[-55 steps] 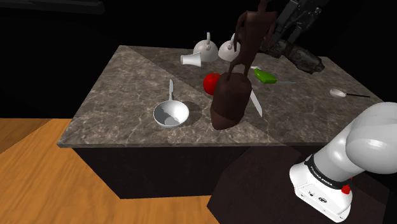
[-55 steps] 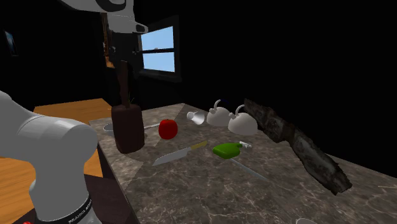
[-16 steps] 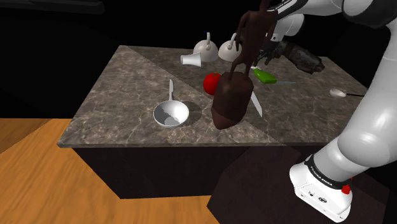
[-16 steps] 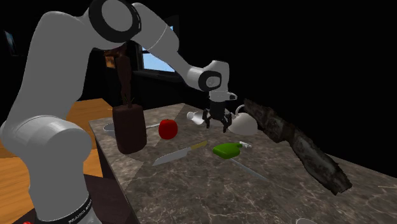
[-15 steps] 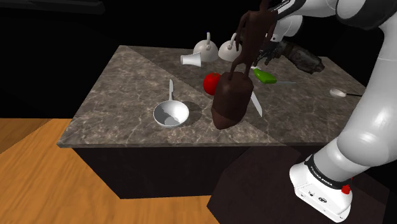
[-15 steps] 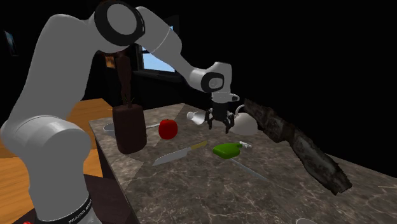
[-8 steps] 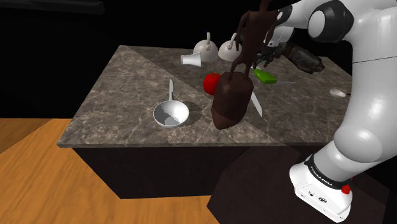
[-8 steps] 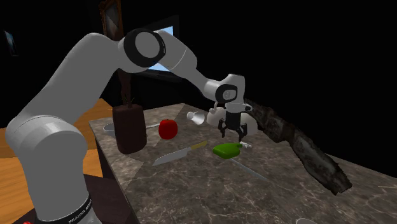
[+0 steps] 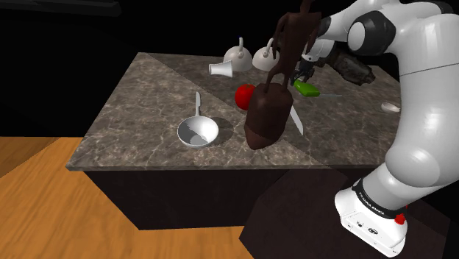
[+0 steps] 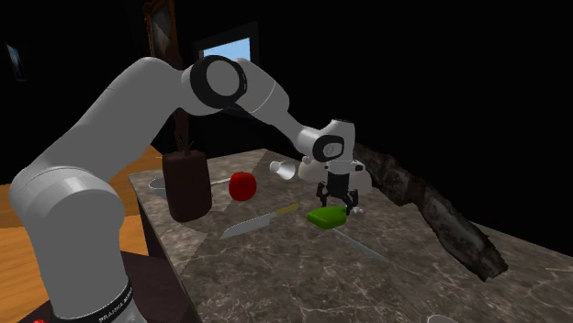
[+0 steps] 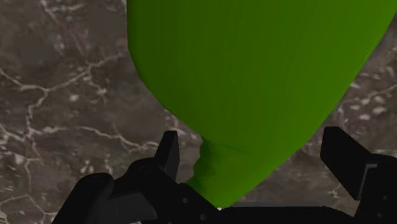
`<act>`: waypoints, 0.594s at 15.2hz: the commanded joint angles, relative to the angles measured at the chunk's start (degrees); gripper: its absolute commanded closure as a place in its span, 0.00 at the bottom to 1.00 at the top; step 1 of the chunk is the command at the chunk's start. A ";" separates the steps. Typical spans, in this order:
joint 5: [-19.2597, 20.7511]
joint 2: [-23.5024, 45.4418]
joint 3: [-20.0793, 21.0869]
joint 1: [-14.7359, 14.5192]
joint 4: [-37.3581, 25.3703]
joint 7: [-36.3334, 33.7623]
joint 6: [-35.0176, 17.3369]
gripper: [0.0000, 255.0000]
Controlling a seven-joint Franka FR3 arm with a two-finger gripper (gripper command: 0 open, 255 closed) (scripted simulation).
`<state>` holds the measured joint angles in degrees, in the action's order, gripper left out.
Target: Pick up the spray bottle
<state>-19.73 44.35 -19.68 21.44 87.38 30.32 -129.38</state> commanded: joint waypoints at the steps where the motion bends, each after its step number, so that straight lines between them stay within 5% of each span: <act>1: -0.11 0.26 0.10 -0.04 0.13 -0.01 -0.42 0.00; 2: -0.11 0.25 0.10 -0.06 0.15 -0.03 -0.42 1.00; 9: -0.11 0.29 0.10 -0.03 0.05 -0.02 -0.38 1.00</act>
<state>-19.86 44.62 -19.55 21.39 87.37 30.29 -129.75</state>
